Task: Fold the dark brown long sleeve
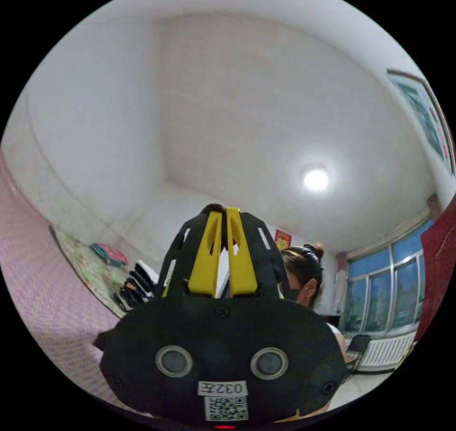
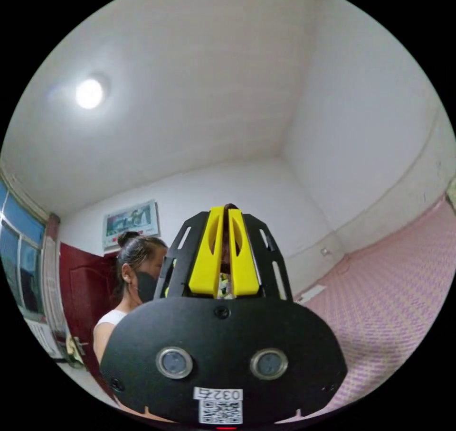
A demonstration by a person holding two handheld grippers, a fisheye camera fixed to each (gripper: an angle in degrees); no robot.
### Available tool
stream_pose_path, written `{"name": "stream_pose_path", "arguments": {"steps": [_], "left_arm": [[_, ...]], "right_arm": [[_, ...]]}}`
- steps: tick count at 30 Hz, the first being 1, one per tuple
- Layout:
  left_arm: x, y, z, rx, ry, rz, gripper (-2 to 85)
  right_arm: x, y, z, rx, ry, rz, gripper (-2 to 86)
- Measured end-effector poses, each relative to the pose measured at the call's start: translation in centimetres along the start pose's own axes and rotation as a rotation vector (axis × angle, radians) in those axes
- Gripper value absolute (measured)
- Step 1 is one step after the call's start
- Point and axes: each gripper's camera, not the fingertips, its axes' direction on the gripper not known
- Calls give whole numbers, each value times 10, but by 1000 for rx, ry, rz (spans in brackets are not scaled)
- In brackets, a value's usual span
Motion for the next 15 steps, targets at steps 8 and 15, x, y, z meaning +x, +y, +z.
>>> {"name": "stream_pose_path", "arguments": {"steps": [8, 15], "left_arm": [[-38, -53, 0, -52, -375, -70, -10], [-129, -118, 13, 28, -476, -189, -9]], "right_arm": [[30, -24, 3, -73, 349, 22, -8], [146, -64, 48, -86, 506, 192, -10]]}}
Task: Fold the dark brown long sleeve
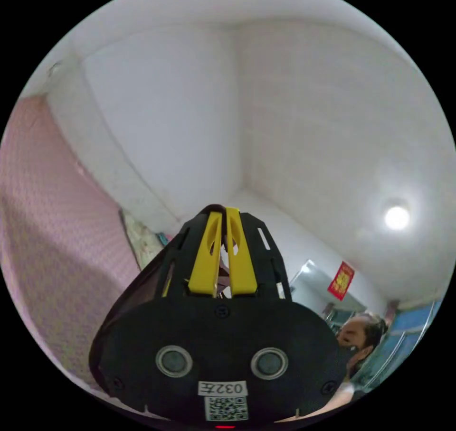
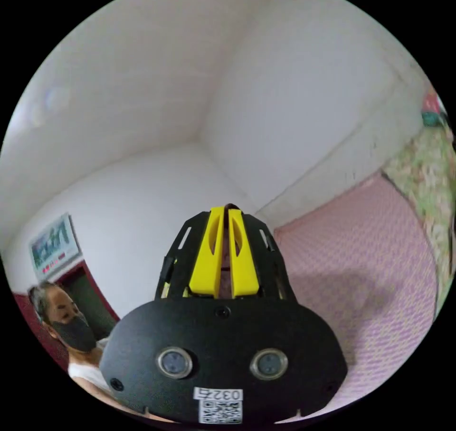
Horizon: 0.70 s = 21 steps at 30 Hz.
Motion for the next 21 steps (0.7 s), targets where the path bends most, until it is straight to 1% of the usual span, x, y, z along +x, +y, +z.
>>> {"name": "stream_pose_path", "arguments": {"steps": [1, 3, 4, 5, 6, 9, 10, 11, 12, 13, 14, 16, 17, 19, 20, 21], "left_arm": [[25, -8, 2, 27, 73, 104, -9], [51, -11, -3, 56, 176, 209, -9], [61, -8, -6, 36, 206, 264, -10], [64, -5, -7, 10, 212, 287, -10], [65, 5, -9, -56, 198, 318, -10], [32, 53, -16, -218, 99, 315, -11], [5, 78, -20, -288, 64, 274, -11], [-11, 93, -24, -317, 46, 250, -12], [-47, 125, -32, -363, 6, 196, -12], [-89, 162, -42, -402, -40, 104, -12], [-111, 182, -48, -413, -61, 42, -12], [-194, 270, -72, -448, -161, -191, -12], [-215, 293, -79, -460, -207, -257, -12], [-281, 376, -106, -474, -343, -506, -12], [-293, 393, -110, -476, -362, -554, -12], [-309, 421, -115, -498, -400, -616, -12]], "right_arm": [[-31, -11, 2, 31, 7, -127, -9], [-61, -15, -7, 107, -39, -229, -9], [-70, -11, -16, 138, -75, -260, -8], [-72, -8, -20, 143, -85, -270, -8], [-70, 1, -26, 136, -85, -275, -8], [-38, 47, -29, 76, 1, -229, -8], [-15, 74, -29, 50, 54, -186, -8], [-2, 88, -29, 37, 86, -160, -8], [26, 118, -29, 5, 142, -99, -8], [58, 152, -29, -27, 190, -30, -8], [75, 169, -30, -46, 215, 14, -8], [143, 244, -33, -109, 297, 227, -8], [158, 262, -34, -123, 323, 281, -8], [212, 329, -35, -208, 451, 459, -7], [223, 343, -34, -242, 487, 496, -7], [241, 366, -31, -321, 555, 548, -6]]}}
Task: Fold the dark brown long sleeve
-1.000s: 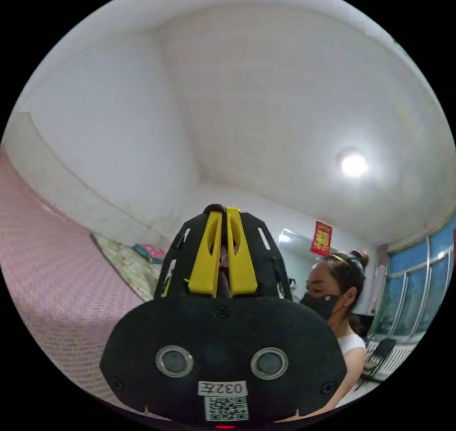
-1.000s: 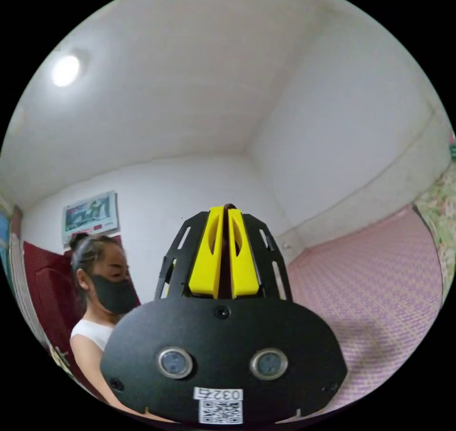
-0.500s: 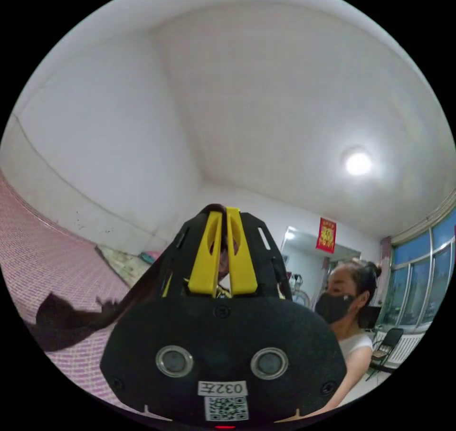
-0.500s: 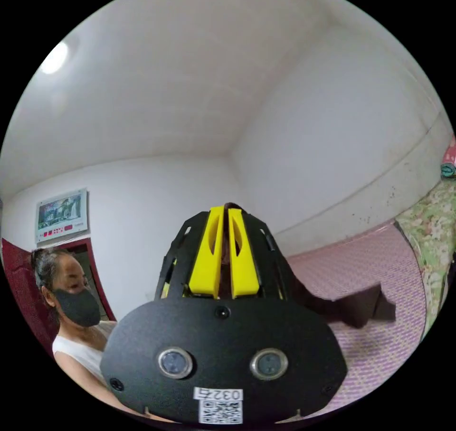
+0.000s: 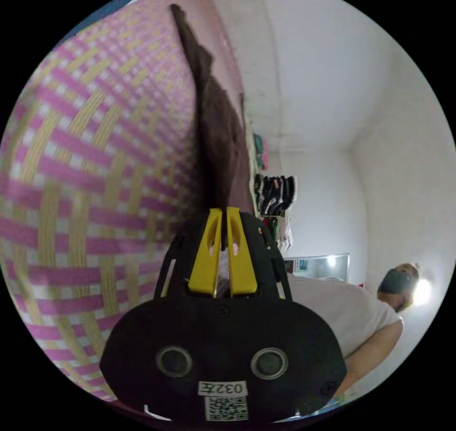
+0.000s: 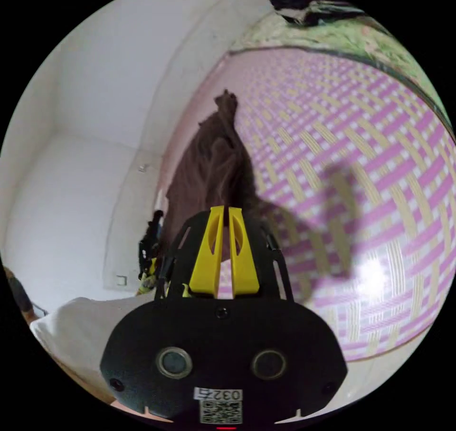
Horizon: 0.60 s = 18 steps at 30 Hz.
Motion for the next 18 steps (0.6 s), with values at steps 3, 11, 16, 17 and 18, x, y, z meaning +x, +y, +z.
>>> {"name": "stream_pose_path", "arguments": {"steps": [3, 11, 16, 17, 18], "left_arm": [[-22, 18, 22, -83, -69, -56, -11], [-7, 35, 28, -210, -103, -44, 9], [2, 41, 42, -201, -115, -65, 75], [4, 41, 48, -217, -131, -69, 73], [8, 40, 58, -246, -160, -65, 68]], "right_arm": [[23, 15, 22, -88, 115, 64, -2], [17, 26, 4, -77, 145, 106, 80], [-24, 16, 38, -160, 223, -12, 102], [-26, 14, 46, -185, 235, -17, 105], [-31, 10, 63, -240, 258, -25, 102]]}}
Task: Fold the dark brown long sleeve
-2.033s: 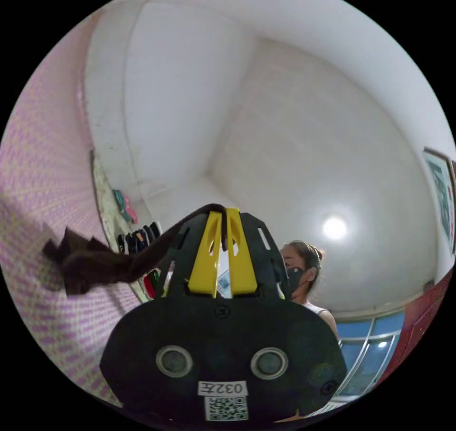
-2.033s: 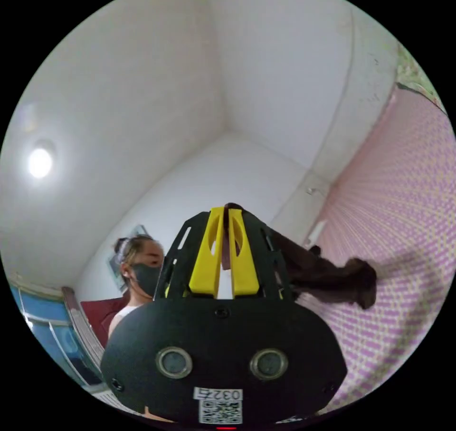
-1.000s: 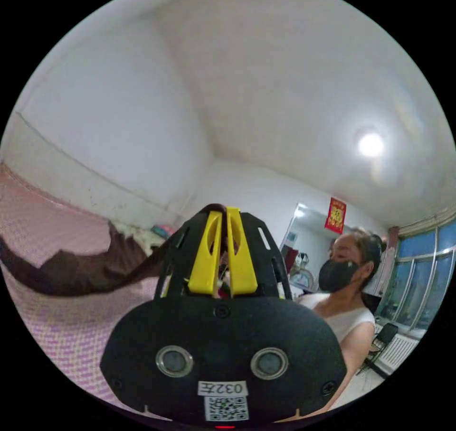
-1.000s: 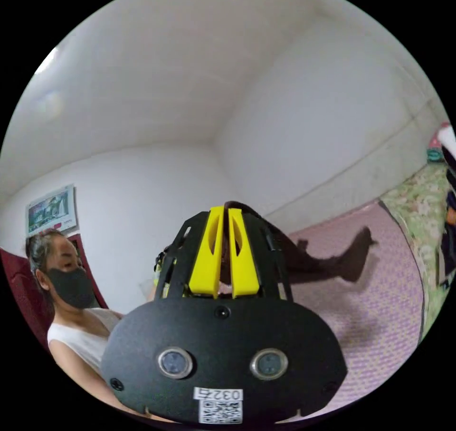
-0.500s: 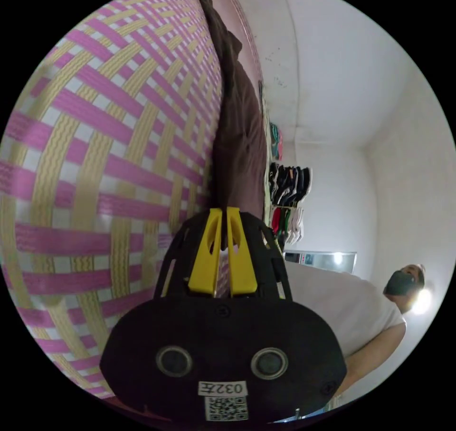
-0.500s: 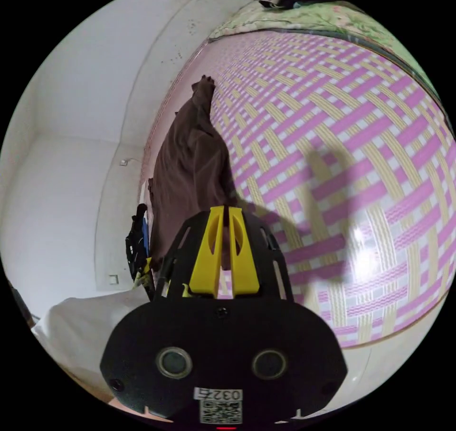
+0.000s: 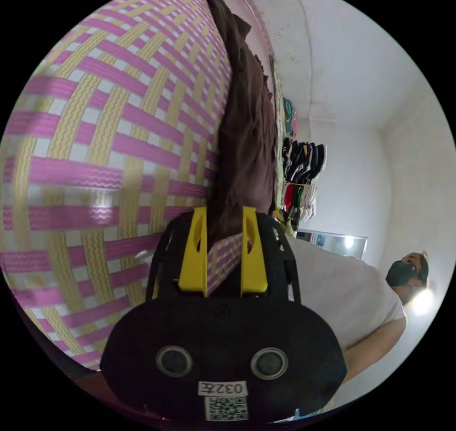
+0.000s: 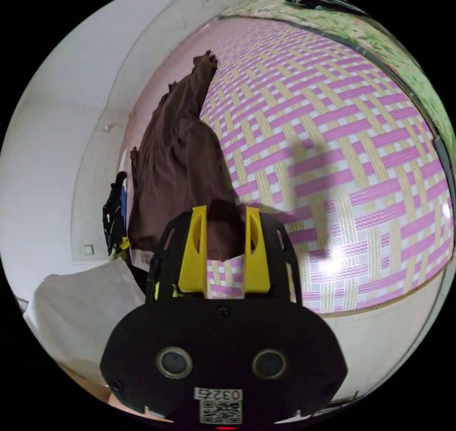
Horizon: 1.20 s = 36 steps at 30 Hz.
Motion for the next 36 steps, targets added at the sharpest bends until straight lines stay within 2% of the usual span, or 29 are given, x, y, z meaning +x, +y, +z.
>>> {"name": "stream_pose_path", "arguments": {"steps": [4, 6, 9, 10, 12, 13, 16, 18, 22, 23, 25, 28, 30, 33, 36], "left_arm": [[29, -5, 20, -42, -125, 26, 3], [40, 0, 18, -31, -130, 39, -10], [42, 15, 10, 14, -156, -8, -15], [39, 20, 13, 5, -163, -35, -15], [38, 27, 27, -59, -155, -59, -16], [43, 33, 39, -123, -157, -53, -16], [56, 53, 52, -165, -118, -37, -14], [61, 65, 50, -130, -85, -50, -8], [96, 88, 34, 85, -171, -25, -10], [105, 89, 35, 119, -177, 1, -10], [137, 81, 55, 182, -137, 87, -9], [165, 57, 113, 96, -153, 105, -9], [182, 47, 153, 10, -192, 132, -9], [198, 46, 197, -61, -350, 128, -9], [205, 59, 206, 28, -298, 97, -9]], "right_arm": [[-35, -15, 30, -119, 71, -69, 25], [-53, -15, 28, -116, 144, -110, 4], [-62, -5, 3, -11, 269, -64, -4], [-54, -1, -1, -5, 243, -23, -5], [-42, 2, 4, -49, 208, 31, -4], [-42, 5, 10, -84, 246, 40, -2], [-52, 12, 15, -98, 297, 50, 19], [-53, 14, 12, -99, 266, 93, 46], [-90, 18, -8, 60, 493, 90, 51], [-98, 16, -8, 79, 495, 63, 47], [-130, 4, 8, 103, 332, -128, 5], [-156, -13, 50, 22, 231, -260, -7], [-161, -19, 70, -11, 213, -304, -9], [-152, -19, 81, -27, 163, -303, -10], [-123, -10, 73, -10, 165, -227, -10]]}}
